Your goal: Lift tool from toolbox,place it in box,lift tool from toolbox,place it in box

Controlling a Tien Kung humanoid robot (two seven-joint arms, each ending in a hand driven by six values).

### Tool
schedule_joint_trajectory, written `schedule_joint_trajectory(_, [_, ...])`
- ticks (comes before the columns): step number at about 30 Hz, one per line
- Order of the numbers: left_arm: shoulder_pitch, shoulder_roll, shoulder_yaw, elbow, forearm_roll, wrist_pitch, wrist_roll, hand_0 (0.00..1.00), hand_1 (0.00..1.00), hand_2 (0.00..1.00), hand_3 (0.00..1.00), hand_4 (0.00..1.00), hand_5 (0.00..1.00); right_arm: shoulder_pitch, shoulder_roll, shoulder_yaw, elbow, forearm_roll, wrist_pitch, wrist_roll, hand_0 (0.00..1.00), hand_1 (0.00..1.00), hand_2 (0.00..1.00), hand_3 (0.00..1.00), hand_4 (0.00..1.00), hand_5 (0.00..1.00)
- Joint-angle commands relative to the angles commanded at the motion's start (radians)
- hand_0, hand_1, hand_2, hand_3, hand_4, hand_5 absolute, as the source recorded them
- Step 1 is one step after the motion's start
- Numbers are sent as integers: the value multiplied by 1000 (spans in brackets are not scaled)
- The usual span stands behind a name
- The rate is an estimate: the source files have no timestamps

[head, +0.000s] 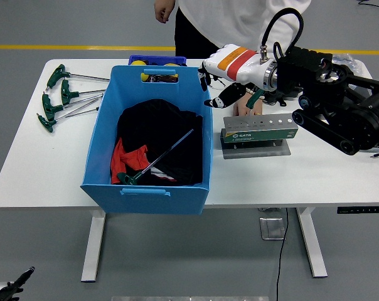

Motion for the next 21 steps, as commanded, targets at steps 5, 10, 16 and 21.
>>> schedule_joint_trajectory(5, [-8, -4, 6, 0, -3, 1, 1, 786, 861, 847, 768, 747, 704, -6, 46, -53, -122, 21, -34, 88, 699, 604, 634, 482, 828, 362])
schedule_joint_trajectory(10, [-15, -5, 6, 0, -1, 1, 1, 786, 864, 848, 769, 746, 702, -10, 65, -98, -199, 20, -53, 134, 766, 661, 705, 484, 862, 382])
schedule_joint_trajectory(16, [-23, -7, 8, -1, 4, 1, 3, 786, 861, 848, 770, 746, 702, -15, 88, -147, -292, -14, -59, 153, 787, 672, 713, 481, 888, 408])
schedule_joint_trajectory(21, [-27, -8, 13, -1, 1, 1, 4, 786, 862, 848, 769, 746, 702, -25, 94, -127, -333, -70, -30, 155, 793, 662, 699, 475, 901, 418])
